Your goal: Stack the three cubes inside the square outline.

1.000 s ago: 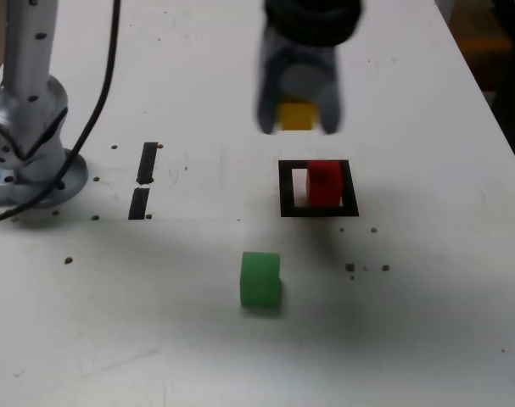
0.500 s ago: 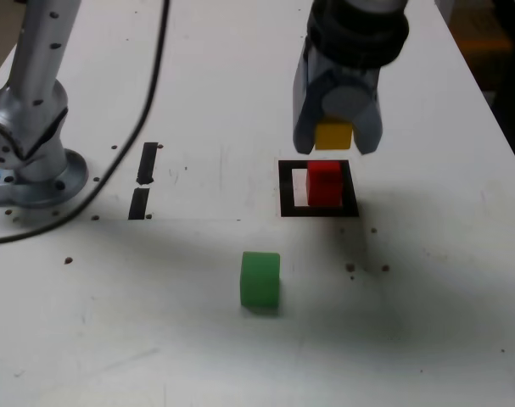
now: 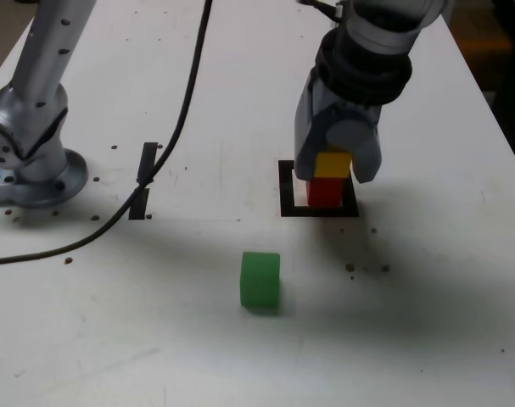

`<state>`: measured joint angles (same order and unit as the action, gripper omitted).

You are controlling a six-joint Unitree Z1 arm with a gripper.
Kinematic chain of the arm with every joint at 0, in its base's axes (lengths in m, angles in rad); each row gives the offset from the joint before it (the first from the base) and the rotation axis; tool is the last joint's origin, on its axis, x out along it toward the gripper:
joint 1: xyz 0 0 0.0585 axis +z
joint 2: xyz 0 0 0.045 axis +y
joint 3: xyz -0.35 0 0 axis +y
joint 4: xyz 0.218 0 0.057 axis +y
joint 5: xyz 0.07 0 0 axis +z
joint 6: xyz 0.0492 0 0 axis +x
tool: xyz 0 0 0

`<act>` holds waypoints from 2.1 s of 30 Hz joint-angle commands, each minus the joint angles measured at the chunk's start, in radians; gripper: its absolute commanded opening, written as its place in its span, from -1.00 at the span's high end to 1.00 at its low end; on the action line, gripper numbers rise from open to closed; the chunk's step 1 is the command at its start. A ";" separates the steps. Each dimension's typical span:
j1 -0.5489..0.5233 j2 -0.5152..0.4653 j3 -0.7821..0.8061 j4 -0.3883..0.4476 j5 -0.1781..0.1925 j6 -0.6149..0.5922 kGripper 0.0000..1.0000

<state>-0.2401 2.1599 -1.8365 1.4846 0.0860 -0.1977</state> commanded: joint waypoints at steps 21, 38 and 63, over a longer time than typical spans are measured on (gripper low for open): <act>0.014 0.008 0.043 -0.036 0.024 0.000 0.37; 0.022 0.005 0.067 -0.045 0.008 -0.003 -0.42; -0.246 -0.252 0.160 -0.016 -0.092 -0.191 -0.98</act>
<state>-0.4675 1.9027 -1.6874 1.4737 0.0027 -0.3736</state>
